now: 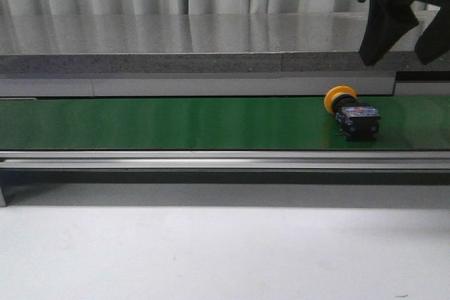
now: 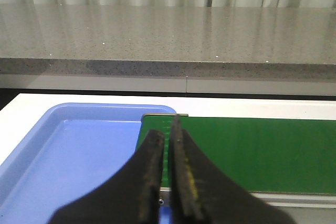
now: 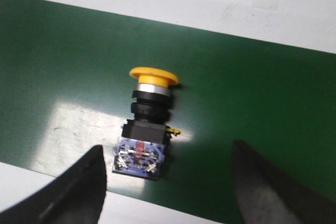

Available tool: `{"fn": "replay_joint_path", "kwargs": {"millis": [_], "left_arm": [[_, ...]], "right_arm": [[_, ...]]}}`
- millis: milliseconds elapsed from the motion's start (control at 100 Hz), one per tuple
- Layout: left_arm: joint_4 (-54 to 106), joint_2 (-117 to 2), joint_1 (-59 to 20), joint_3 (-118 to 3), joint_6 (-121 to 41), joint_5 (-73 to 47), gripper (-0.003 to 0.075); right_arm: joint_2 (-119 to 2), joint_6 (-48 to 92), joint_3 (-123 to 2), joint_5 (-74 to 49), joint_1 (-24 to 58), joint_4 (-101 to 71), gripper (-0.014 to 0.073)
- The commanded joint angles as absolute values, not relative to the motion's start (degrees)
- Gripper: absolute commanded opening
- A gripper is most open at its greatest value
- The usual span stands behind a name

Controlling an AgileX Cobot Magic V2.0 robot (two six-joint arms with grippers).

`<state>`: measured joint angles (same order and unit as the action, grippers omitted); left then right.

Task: Move button from left to right
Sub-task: 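Lower the right gripper and close it on the button's black body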

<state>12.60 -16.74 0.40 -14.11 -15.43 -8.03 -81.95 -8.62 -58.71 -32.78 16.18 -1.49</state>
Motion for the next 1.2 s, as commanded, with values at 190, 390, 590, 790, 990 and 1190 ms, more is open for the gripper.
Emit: {"fn": "replay_joint_path", "kwargs": {"millis": [190,390,590,790,990,1190], "left_arm": [[13.3,-17.1,0.0,-15.6,-15.3,-3.4,0.0005],[13.3,-17.1,0.0,-15.6,-15.3,-3.4,0.0005],[13.3,-17.1,0.0,-15.6,-15.3,-3.4,0.0005],[13.3,-17.1,0.0,-15.6,-15.3,-3.4,0.0005],[13.3,-17.1,0.0,-15.6,-15.3,-3.4,0.0005],[13.3,-17.1,0.0,-15.6,-15.3,-3.4,0.0005]], "right_arm": [[-84.3,-8.1,-60.7,-29.0,16.2,-0.7,0.0477],[-87.9,-8.1,-60.7,-29.1,16.0,0.5,0.0477],[-91.3,-8.1,-60.7,-29.3,16.0,0.5,0.0474],[-91.4,-8.1,-60.7,-29.7,16.0,0.5,0.0318],[-91.0,-8.1,-60.7,-31.7,15.8,0.5,0.0173],[-86.7,-8.1,-61.3,-33.8,12.1,0.7,0.0173]]}}
